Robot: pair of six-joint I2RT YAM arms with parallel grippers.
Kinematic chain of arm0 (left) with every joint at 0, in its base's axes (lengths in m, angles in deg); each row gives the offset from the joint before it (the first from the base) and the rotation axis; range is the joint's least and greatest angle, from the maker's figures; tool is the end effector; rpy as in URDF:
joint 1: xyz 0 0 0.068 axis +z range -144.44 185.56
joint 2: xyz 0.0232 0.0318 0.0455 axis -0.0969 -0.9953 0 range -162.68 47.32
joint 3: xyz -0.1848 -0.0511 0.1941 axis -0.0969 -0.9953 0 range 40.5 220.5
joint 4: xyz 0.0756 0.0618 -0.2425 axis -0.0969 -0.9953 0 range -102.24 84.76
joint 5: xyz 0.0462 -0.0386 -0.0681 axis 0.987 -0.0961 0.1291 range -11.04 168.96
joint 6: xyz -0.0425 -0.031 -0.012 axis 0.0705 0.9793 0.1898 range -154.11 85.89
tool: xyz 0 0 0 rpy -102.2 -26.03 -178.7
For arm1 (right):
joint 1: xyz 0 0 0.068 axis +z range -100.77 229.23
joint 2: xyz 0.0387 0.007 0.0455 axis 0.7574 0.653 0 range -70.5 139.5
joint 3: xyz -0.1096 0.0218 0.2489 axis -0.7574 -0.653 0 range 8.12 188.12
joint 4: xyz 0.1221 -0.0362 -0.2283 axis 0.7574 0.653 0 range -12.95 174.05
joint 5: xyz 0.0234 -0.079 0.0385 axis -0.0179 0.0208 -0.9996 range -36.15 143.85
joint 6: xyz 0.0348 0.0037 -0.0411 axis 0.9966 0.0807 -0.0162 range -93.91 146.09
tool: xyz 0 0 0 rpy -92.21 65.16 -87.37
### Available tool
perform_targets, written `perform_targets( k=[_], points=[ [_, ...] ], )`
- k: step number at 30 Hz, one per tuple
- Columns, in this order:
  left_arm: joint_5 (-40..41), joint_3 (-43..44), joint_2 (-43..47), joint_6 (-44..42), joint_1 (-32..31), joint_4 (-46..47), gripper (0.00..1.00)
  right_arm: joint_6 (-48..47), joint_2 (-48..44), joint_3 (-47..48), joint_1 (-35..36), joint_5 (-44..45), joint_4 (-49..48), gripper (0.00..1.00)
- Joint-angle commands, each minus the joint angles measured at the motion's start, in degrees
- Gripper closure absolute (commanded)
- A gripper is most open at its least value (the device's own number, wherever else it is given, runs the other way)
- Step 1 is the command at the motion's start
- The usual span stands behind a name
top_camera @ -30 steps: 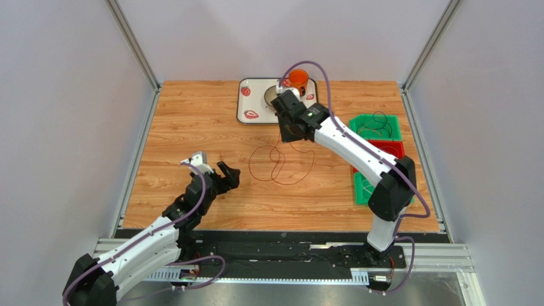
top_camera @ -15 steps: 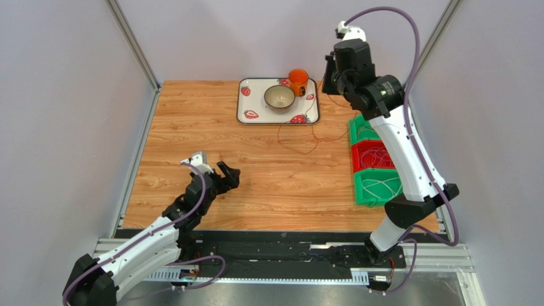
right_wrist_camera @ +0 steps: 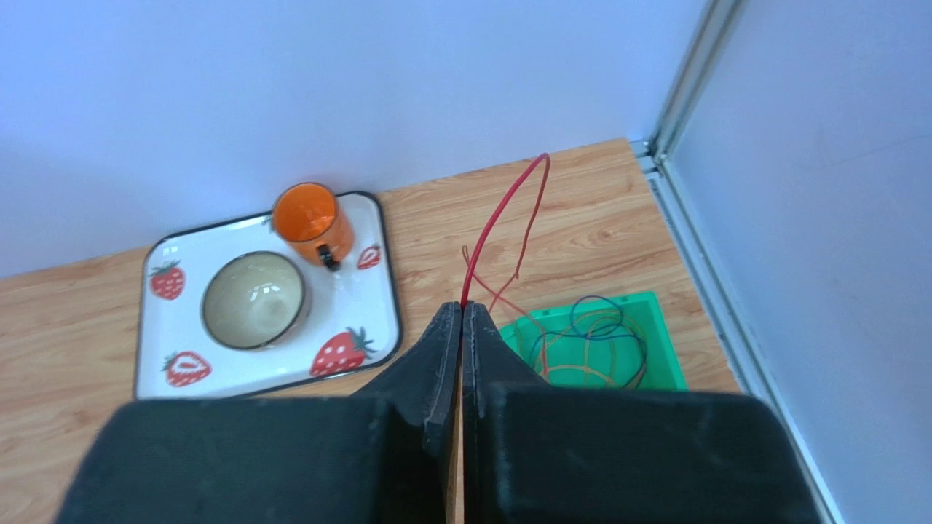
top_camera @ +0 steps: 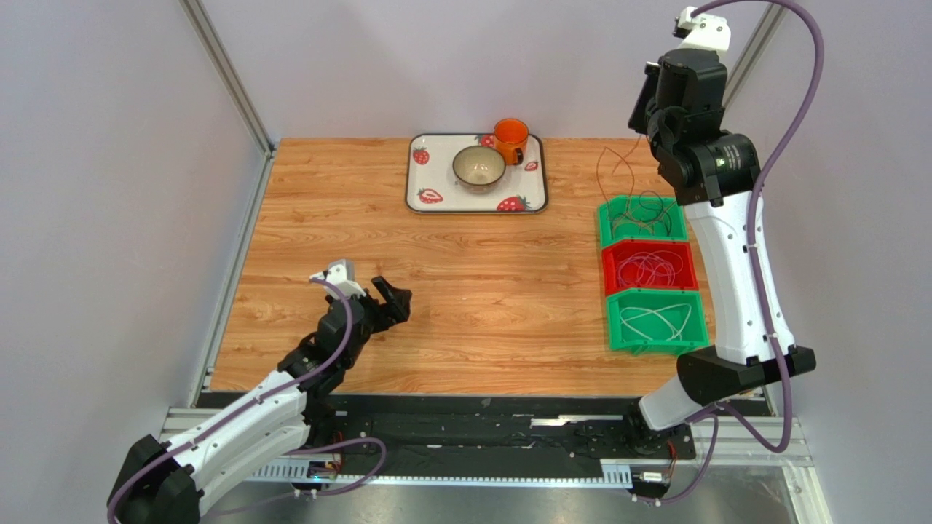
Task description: Untangle the cables
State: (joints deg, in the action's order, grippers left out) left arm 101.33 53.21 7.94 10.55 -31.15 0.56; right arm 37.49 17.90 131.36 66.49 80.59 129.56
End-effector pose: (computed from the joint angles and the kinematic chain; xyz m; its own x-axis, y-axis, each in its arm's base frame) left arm 0.1377 -0.0857 0.1866 -0.3914 -0.5189 -0.7600 -0.0103 0.8283 -0.5602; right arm 0.2724 0.0679 0.5345 -0.2557 0.1054 -0.9610 0.1988 0.9785 0.0544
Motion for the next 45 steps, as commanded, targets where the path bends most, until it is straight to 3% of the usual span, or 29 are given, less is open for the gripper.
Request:
perform_targets(
  k=[1,13,20,27,45],
  points=[
    [-0.1,0.9,0.6,-0.6,-0.1,1.8,0.08,-5.0,-1.0,-4.7,-3.4,2.4,-9.9,1.0],
    [-0.4,1.4,-0.6,-0.8,0.0,2.1,0.08,-4.6,-4.8,-12.3,-9.5,1.0,-18.9,1.0],
    [-0.4,1.4,-0.8,-0.7,0.0,2.0,0.09,-7.0,-4.3,-8.6,-10.2,0.4,-21.6,1.0],
    [-0.7,1.8,-1.8,-0.9,-0.1,2.2,0.09,-4.2,-6.9,-6.4,-10.9,-6.2,-26.6,1.0],
    [-0.7,1.9,-1.8,-0.9,-0.1,2.2,0.09,-6.6,-4.2,-1.3,-10.8,5.5,-37.4,1.0]
  ],
)
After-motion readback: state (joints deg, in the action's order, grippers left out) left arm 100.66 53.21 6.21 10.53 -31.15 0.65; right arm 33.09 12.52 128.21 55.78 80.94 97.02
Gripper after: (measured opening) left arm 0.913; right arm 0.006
